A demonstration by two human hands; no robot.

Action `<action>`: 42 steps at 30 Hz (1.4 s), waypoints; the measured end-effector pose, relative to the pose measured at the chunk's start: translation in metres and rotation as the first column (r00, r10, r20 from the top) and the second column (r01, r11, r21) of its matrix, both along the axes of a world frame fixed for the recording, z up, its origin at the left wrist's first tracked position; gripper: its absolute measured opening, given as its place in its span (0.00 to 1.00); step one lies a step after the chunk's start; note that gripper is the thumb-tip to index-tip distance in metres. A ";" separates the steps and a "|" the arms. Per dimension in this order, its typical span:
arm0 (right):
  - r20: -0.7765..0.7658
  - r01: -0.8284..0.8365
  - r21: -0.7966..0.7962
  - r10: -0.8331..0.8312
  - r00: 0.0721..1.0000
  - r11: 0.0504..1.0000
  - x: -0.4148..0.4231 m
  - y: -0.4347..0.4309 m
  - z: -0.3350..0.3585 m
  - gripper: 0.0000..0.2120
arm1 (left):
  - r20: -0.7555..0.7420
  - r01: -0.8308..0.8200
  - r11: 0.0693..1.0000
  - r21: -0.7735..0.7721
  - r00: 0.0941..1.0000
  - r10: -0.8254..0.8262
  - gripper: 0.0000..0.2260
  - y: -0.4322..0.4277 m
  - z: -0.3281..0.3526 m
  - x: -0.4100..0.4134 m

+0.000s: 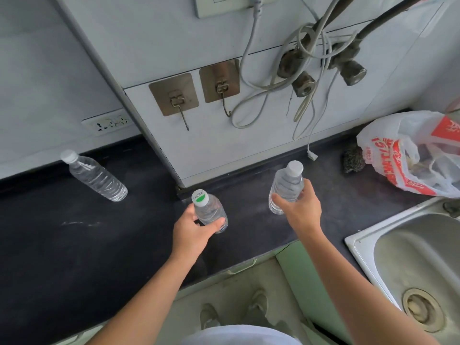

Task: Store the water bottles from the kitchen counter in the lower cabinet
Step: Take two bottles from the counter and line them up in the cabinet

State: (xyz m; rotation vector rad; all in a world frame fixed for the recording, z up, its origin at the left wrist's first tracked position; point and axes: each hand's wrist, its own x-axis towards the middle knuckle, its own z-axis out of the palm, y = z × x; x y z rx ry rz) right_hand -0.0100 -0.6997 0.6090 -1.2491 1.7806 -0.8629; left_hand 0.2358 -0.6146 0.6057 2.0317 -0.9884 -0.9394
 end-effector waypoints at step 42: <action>0.101 -0.988 -0.030 0.984 0.149 0.153 0.262 0.189 0.051 0.27 | -0.083 -0.930 0.350 -0.115 0.360 0.929 0.22 0.333 0.068 0.061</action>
